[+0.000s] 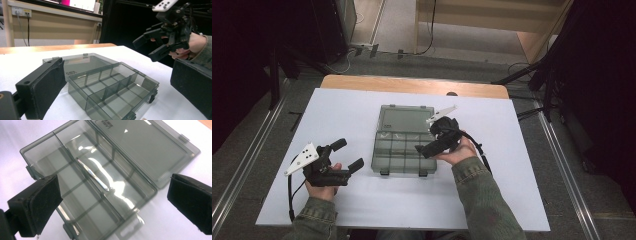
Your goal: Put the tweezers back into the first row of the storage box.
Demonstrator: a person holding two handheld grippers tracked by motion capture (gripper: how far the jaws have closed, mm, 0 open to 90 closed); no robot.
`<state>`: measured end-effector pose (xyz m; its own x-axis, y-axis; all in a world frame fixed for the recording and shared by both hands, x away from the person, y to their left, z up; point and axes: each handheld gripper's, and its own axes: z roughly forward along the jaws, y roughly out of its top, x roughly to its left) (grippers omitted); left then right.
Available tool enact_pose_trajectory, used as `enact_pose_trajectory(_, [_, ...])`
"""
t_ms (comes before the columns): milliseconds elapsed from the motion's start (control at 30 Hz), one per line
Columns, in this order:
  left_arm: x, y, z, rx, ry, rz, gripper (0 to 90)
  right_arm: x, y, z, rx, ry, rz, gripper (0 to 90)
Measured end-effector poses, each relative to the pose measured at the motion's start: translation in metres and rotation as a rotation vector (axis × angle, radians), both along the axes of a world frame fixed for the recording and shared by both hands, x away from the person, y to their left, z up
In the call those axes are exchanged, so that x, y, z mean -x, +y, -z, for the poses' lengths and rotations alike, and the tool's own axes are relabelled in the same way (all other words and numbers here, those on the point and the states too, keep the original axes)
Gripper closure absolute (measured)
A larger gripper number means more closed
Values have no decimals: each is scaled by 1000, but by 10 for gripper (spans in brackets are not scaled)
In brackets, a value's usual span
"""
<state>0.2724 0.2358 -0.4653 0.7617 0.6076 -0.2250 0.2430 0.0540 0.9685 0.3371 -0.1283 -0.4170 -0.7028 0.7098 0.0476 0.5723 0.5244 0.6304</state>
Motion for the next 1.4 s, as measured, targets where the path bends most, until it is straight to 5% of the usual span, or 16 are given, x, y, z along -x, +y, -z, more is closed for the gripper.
enact_pose_trajectory(233, [-1, 0, 1, -3, 3, -1, 0, 13, -19, 1, -7, -27, 40, 0])
enact_pose_trajectory(733, [-2, -1, 1, -6, 6, -1, 0, 42, -63, 9, -102, -64, 124, 0])
enact_pose_trajectory(1400, [-2, -1, 1, 5, 8, -1, 0, 89, -118, 42, -181, -189, 247, 0])
